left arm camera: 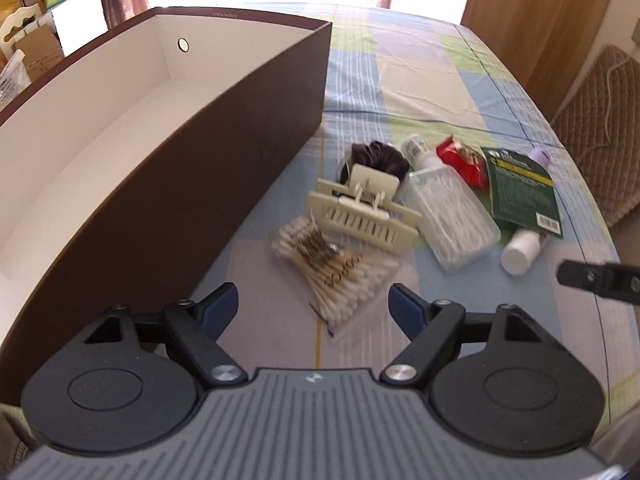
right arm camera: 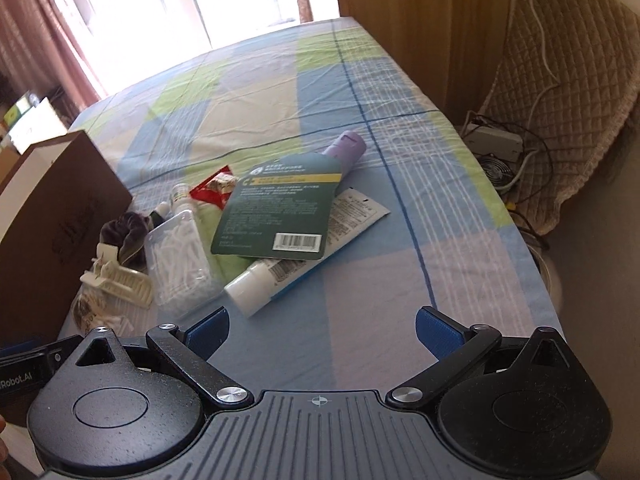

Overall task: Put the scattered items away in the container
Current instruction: 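Grasp the cotton-swab bag with the left tool while the right tool grasps the white tube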

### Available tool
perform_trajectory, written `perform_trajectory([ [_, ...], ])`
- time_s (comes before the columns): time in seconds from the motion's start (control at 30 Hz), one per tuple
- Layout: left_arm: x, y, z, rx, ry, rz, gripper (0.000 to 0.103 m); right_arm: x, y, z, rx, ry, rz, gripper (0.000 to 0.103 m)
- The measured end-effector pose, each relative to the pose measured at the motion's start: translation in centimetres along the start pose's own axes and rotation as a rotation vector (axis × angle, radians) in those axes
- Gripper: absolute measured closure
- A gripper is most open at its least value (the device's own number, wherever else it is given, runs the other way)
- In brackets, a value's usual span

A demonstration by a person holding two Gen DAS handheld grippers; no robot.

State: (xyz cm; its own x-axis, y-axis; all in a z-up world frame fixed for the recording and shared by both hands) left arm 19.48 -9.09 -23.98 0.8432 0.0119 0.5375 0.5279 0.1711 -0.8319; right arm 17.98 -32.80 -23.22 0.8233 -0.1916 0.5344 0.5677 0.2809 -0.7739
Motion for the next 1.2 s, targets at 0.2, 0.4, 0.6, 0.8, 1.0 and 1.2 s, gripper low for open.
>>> perform_trajectory([
  [0.2, 0.8, 1.6, -0.3, -0.001, -0.071, 0.032, 0.029, 0.1, -0.3, -1.0, -0.007, 0.044, -0.014, 0.0],
  [0.4, 1.5, 3.2, -0.5, 0.003, -0.082, 0.036, 0.043, -0.1, 0.1, -0.6, -0.004, 0.029, -0.001, 0.0],
  [0.6, 0.6, 3.2, 0.3, -0.059, -0.078, 0.042, 0.07, -0.1, 0.5, -0.2, 0.007, 0.015, 0.003, 0.0],
  [0.8, -0.5, 2.4, 1.6, -0.057, -0.053, 0.046, 0.073, 0.2, 0.9, 0.8, 0.024, -0.013, 0.0, 0.0],
  [1.0, -0.6, 2.4, 1.9, -0.052, -0.046, 0.043, 0.073, 1.8, 3.0, 1.7, 0.033, 0.013, -0.004, 0.021],
  [1.2, -0.7, 2.3, 2.0, -0.049, -0.032, 0.037, 0.072, 1.5, 5.2, 1.6, 0.011, 0.029, 0.051, 0.044],
])
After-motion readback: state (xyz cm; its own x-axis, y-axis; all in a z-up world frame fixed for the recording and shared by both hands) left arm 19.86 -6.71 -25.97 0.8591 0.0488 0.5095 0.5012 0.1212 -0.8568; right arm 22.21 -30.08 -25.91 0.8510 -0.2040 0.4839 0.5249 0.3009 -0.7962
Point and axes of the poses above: each gripper's, at about its wrist camera, not at the fingertips, and y roughly the way its jaws point, z to its left, x to its top, the point moved 9 cm from there along y, roughly the way its jaws point, and after that the axes turned 12 degrees about x, right-handed, at the moved point
